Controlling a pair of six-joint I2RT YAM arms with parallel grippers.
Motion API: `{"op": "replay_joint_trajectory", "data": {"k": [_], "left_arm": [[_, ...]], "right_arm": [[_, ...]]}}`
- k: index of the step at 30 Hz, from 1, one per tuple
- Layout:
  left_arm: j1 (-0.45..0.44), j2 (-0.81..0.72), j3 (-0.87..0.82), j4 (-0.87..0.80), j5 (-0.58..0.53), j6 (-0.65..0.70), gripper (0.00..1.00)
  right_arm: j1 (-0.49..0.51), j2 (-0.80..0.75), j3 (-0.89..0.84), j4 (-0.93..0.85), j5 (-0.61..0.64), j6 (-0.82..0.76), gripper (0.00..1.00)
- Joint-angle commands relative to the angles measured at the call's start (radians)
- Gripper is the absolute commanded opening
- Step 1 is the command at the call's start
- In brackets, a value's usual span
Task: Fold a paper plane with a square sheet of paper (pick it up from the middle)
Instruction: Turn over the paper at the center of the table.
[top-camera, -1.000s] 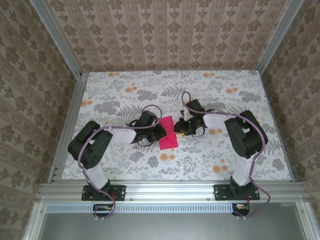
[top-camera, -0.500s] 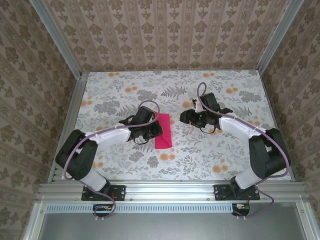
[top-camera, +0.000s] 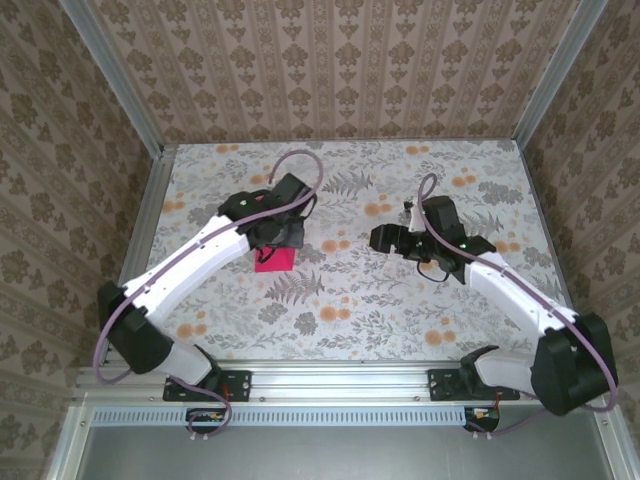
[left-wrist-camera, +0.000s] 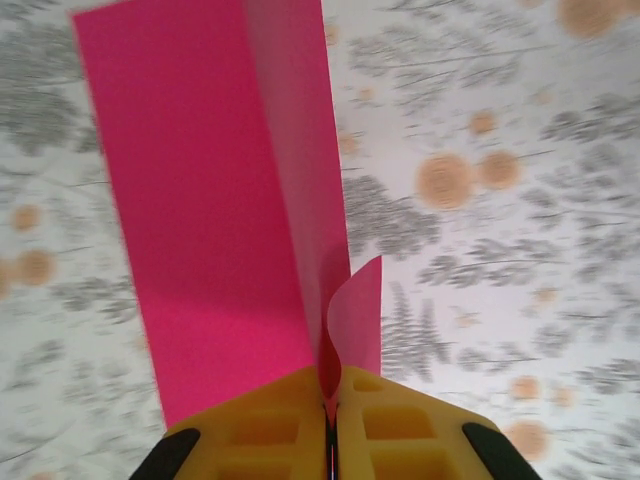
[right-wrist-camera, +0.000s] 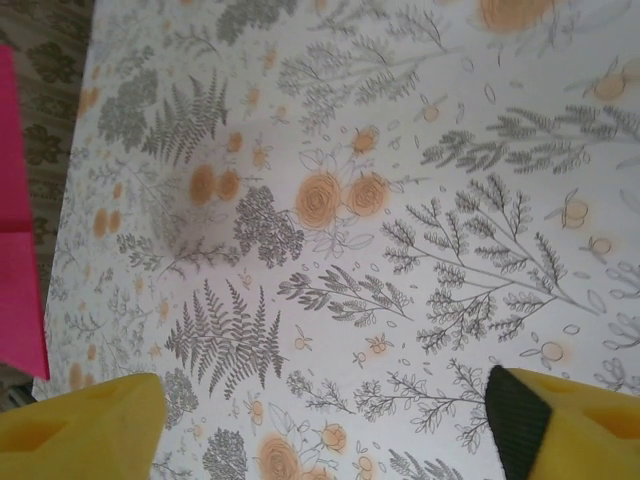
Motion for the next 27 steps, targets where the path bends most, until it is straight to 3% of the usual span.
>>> {"op": "replay_joint_trajectory", "data": {"k": [1, 4, 11, 18, 27], "left_arm": [[-0.046, 0.125, 0.086, -0.206, -0.259, 0.048, 0.1], [-0.084, 0.265, 0.177, -0.284, -0.371, 0.016, 0.1], [-0.126, 0.553, 0.32, -0.382, -0.484, -0.043, 0.11], [-0.126, 0.678, 0.308, -0.258, -0.431, -0.007, 0.11], [-0.157, 0.812, 0.348, -0.192, -0.365, 0.006, 0.18]], "right_arm": [[-0.017, -0.077, -0.034, -0.022, 0.047, -0.045, 0.92], [-0.034, -0.121, -0.059, -0.027, 0.071, -0.049, 1.0], [-0.076, -0.21, -0.129, -0.048, 0.217, -0.009, 1.0], [-0.125, -0.285, -0.14, -0.213, 0.464, 0.071, 1.0], [-0.172, -0.278, -0.136, -0.265, 0.47, 0.09, 1.0]]}}
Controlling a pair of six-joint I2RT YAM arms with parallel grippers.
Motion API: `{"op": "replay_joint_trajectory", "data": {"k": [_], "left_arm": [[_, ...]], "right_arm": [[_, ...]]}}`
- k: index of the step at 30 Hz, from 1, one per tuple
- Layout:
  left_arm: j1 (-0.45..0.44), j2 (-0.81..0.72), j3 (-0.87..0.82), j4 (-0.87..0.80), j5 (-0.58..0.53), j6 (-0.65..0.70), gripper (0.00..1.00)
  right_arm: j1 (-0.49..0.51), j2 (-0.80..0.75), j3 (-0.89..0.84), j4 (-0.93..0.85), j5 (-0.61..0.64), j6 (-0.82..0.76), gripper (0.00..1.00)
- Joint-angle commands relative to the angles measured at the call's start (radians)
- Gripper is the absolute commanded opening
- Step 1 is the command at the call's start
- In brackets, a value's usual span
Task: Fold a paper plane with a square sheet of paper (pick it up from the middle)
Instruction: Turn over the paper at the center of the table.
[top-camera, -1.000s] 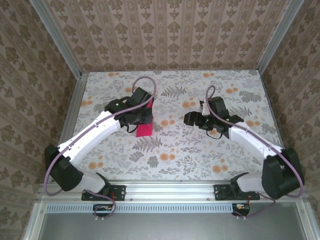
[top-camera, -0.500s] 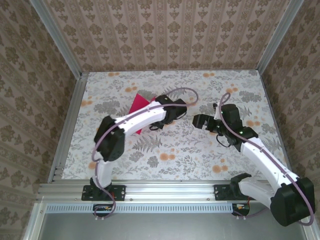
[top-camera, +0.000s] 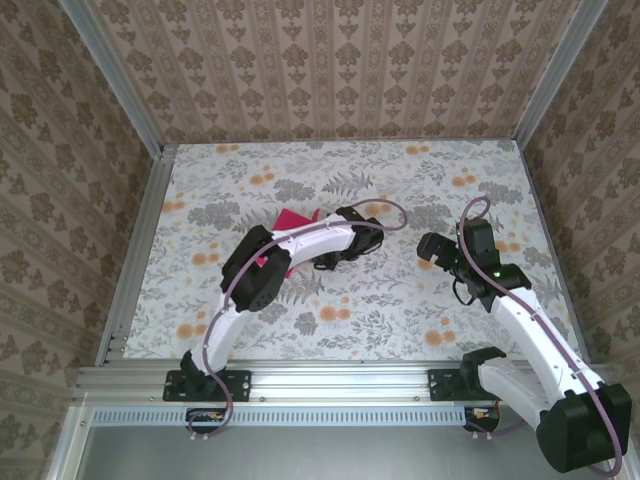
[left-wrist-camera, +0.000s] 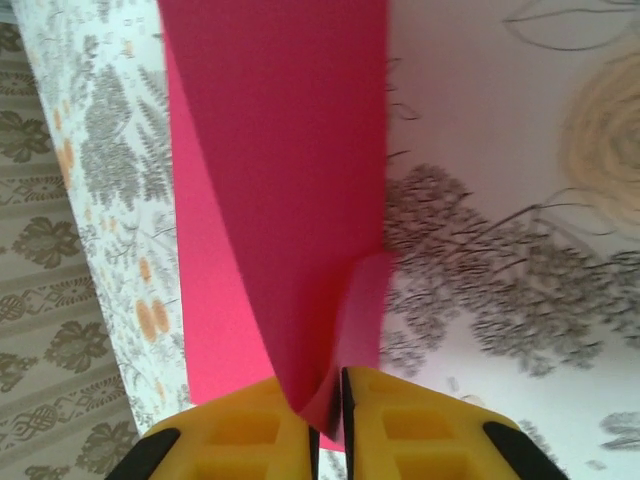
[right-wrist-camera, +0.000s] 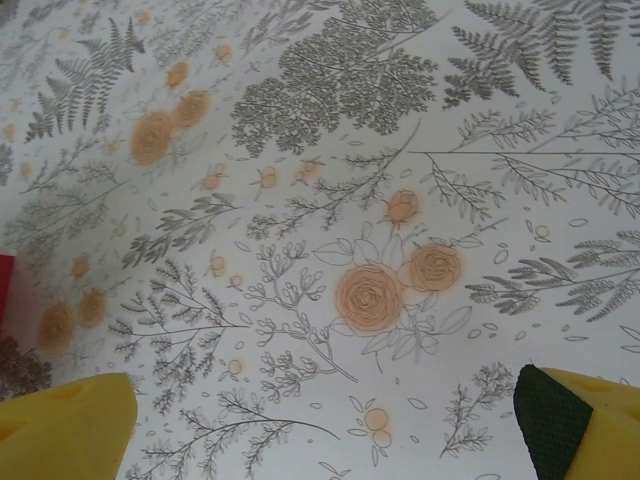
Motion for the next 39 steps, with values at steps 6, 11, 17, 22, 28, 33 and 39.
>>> {"op": "replay_joint_trajectory", "data": {"k": [6, 11, 17, 22, 28, 33, 39], "left_arm": [[-0.028, 0.056, 0.006, 0.074, 0.093, 0.0, 0.21], [-0.042, 0.053, -0.015, 0.121, 0.154, 0.004, 0.29], [-0.05, -0.05, 0.001, 0.132, 0.283, 0.004, 0.46], [-0.056, -0.219, -0.044, 0.217, 0.444, -0.004, 0.59], [-0.003, -0.416, -0.198, 0.38, 0.611, 0.016, 0.62], [0.135, -0.579, -0.428, 0.551, 0.71, 0.003, 0.59], [0.321, -0.732, -0.704, 0.698, 0.818, -0.06, 0.52]], "right_arm": [[-0.032, 0.008, 0.014, -0.051, 0.047, 0.053, 1.0], [-0.034, 0.034, 0.041, -0.052, 0.033, 0.057, 1.0], [-0.034, 0.099, 0.085, -0.075, -0.022, 0.039, 1.0], [-0.034, 0.176, 0.12, -0.032, -0.106, 0.023, 0.99], [0.0, 0.248, 0.13, 0.066, -0.229, 0.015, 0.94], [0.096, 0.319, 0.147, 0.17, -0.334, 0.031, 0.94], [0.298, 0.542, 0.303, 0.187, -0.348, 0.053, 0.81]]}}
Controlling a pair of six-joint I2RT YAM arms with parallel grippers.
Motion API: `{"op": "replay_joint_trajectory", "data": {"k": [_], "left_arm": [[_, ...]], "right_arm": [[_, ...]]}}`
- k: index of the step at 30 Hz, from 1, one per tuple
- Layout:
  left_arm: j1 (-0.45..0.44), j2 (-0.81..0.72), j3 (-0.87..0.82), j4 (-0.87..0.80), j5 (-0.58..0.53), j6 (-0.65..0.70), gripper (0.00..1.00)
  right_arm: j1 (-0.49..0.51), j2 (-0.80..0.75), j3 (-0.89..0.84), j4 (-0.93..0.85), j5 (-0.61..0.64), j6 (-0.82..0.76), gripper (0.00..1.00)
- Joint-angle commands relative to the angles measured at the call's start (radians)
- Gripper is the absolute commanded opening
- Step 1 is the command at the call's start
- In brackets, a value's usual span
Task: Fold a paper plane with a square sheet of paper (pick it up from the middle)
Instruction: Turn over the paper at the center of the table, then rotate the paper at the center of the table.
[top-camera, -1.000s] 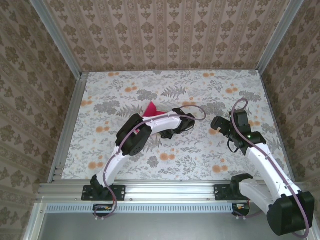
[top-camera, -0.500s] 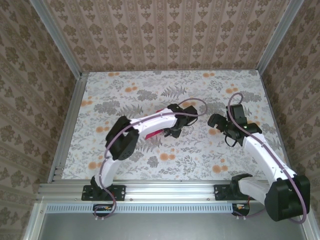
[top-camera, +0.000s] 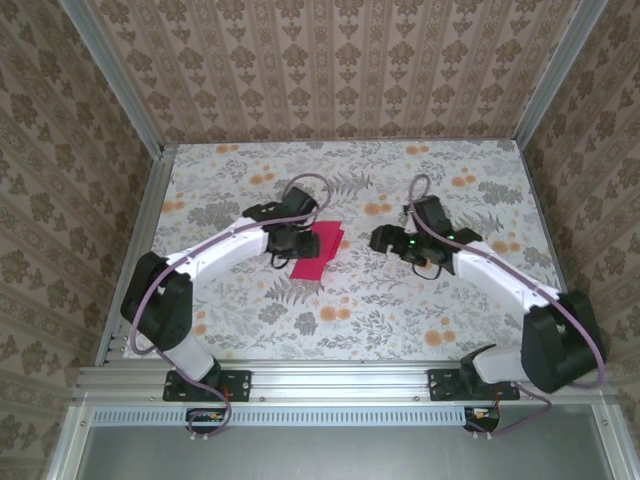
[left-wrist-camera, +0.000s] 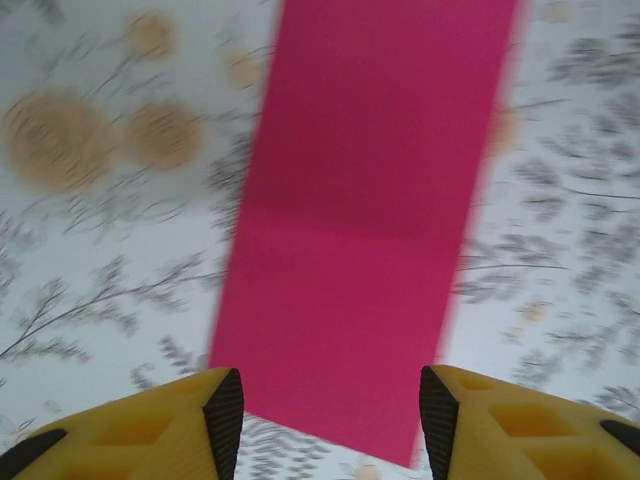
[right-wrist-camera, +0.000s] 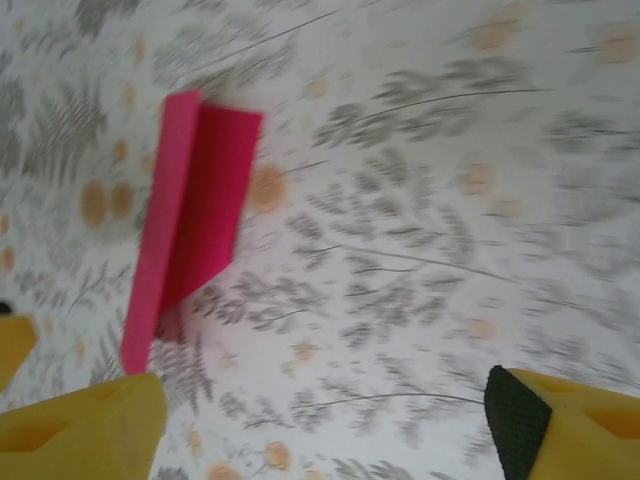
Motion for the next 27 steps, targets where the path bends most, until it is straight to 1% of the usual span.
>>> {"op": "replay_joint_trajectory", "data": {"k": [1, 3, 5, 7, 10, 15, 19, 23, 24, 25, 27], "left_arm": [[0.07, -0.099, -0.114, 0.09, 0.086, -0.054, 0.52], [0.118, -0.163, -0.186, 0.098, 0.085, -0.074, 0.53], [0.171, -0.228, -0.251, 0.098, 0.084, -0.093, 0.57], [0.222, -0.294, -0.315, 0.092, 0.09, -0.114, 0.62], [0.303, -0.385, -0.391, 0.079, 0.109, -0.134, 0.67], [0.392, -0.512, -0.48, 0.057, 0.142, -0.146, 0.78], [0.426, -0.574, -0.51, 0.028, 0.147, -0.135, 0.87], [0.434, -0.596, -0.522, 0.021, 0.159, -0.126, 0.94], [0.435, -0.596, -0.521, 0.021, 0.167, -0.123, 0.98], [0.435, -0.595, -0.52, 0.022, 0.174, -0.118, 1.0], [0.435, -0.59, -0.517, 0.03, 0.184, -0.107, 1.0]], "right_arm": [[0.106, 0.127, 0.115, 0.038, -0.048, 0.028, 0.78], [0.163, 0.204, 0.183, 0.041, -0.058, 0.041, 0.71], [0.221, 0.282, 0.25, 0.04, -0.059, 0.059, 0.66], [0.278, 0.336, 0.293, 0.065, -0.043, 0.079, 0.65], [0.329, 0.412, 0.344, 0.099, -0.022, 0.114, 0.65], [0.362, 0.556, 0.445, 0.069, 0.0, 0.132, 0.64], [0.365, 0.636, 0.497, 0.044, -0.005, 0.12, 0.64], [0.365, 0.682, 0.53, 0.012, -0.008, 0.093, 0.64], [0.364, 0.684, 0.53, 0.007, -0.008, 0.084, 0.64], [0.365, 0.684, 0.526, 0.0, -0.007, 0.073, 0.64], [0.362, 0.684, 0.515, -0.019, -0.022, 0.039, 0.64]]}}
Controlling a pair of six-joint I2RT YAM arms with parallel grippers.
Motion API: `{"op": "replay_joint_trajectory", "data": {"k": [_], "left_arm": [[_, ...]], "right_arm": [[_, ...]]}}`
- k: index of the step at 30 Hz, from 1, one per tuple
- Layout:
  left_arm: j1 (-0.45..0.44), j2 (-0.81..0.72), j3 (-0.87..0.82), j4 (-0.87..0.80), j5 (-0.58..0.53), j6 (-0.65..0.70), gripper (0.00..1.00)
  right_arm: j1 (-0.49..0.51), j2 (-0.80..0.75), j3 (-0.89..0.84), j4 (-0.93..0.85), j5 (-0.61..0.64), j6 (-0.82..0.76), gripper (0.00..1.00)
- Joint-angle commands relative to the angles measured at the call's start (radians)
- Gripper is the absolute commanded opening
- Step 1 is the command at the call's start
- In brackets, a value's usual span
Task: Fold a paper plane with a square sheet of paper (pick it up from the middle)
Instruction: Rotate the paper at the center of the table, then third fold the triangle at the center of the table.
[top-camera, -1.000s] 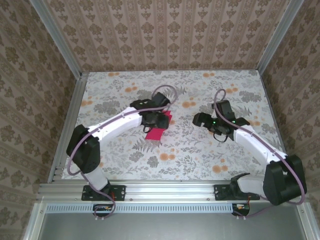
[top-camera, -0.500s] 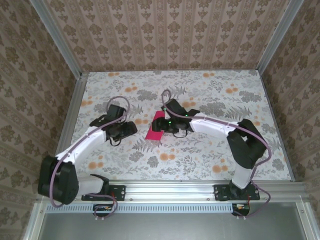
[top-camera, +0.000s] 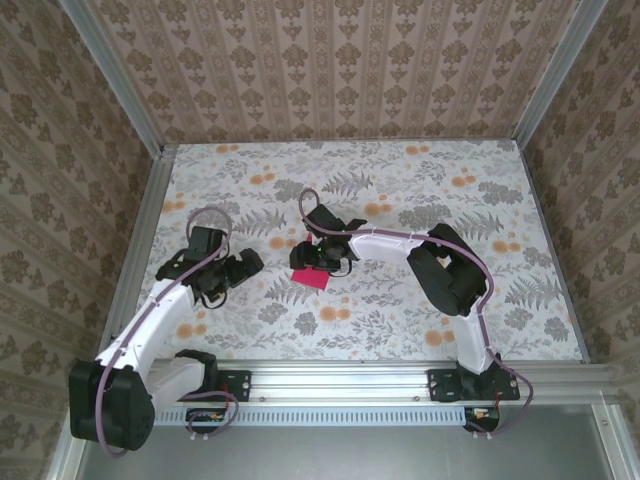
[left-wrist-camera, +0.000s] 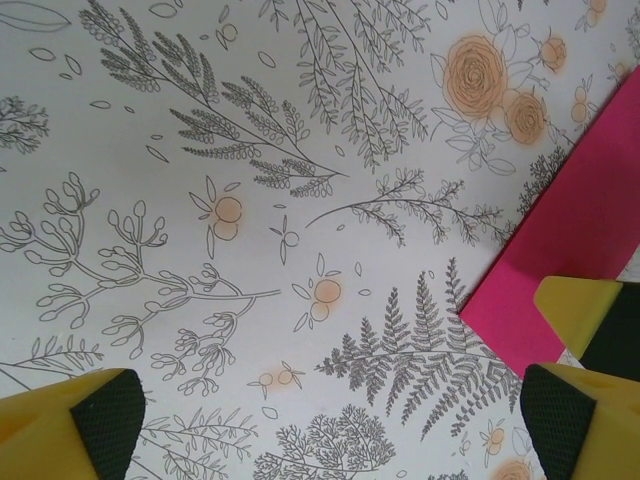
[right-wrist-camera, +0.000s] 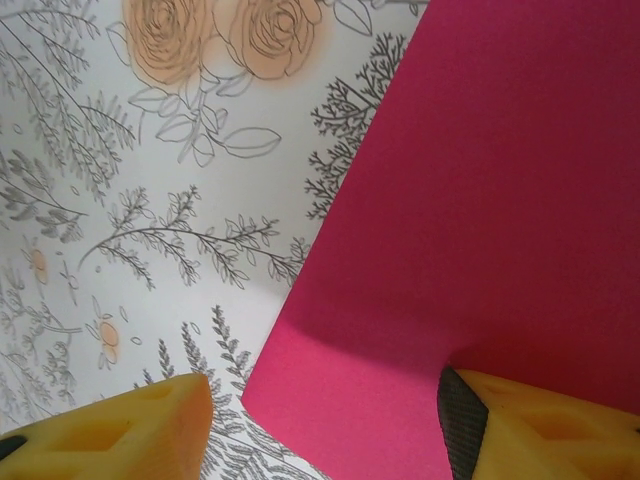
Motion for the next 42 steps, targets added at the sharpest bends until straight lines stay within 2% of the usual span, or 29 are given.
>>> {"op": "replay_joint_trajectory", "data": {"k": [1, 7, 11, 14, 18, 21, 23, 29, 32, 35, 42], "left_arm": [[0.007, -0.005, -0.008, -0.008, 0.039, 0.029, 1.0], [0.003, -0.001, -0.007, 0.036, 0.107, 0.068, 1.0], [-0.034, 0.004, 0.011, 0.05, 0.134, 0.098, 1.0], [-0.081, 0.02, 0.024, 0.071, 0.133, 0.098, 0.99], [-0.164, 0.061, 0.034, 0.133, 0.129, 0.063, 0.94], [-0.247, 0.109, 0.045, 0.186, 0.101, 0.021, 0.88], [-0.287, 0.148, 0.045, 0.236, 0.096, -0.006, 0.78], [-0.359, 0.25, 0.029, 0.428, 0.127, -0.106, 0.51], [-0.379, 0.317, 0.035, 0.496, 0.15, -0.134, 0.4], [-0.394, 0.386, 0.06, 0.536, 0.183, -0.148, 0.31], [-0.414, 0.519, 0.136, 0.51, 0.171, -0.158, 0.21]], "right_arm": [[-0.001, 0.008, 0.013, -0.071, -0.01, -0.066, 0.64], [-0.019, -0.023, -0.033, -0.175, -0.07, -0.229, 0.64], [-0.041, -0.078, -0.078, -0.238, -0.106, -0.339, 0.64], [-0.057, -0.16, -0.115, -0.184, -0.161, -0.299, 0.63], [-0.07, -0.269, -0.196, -0.007, -0.15, -0.152, 0.63], [-0.092, -0.313, -0.267, 0.104, -0.113, -0.056, 0.61], [-0.115, -0.313, -0.292, 0.143, -0.121, -0.022, 0.55], [-0.144, -0.266, -0.307, 0.2, -0.184, 0.04, 0.41], [-0.149, -0.234, -0.304, 0.209, -0.199, 0.061, 0.35], [-0.15, -0.208, -0.305, 0.222, -0.214, 0.068, 0.31], [-0.155, -0.162, -0.303, 0.267, -0.257, 0.059, 0.2]]}}
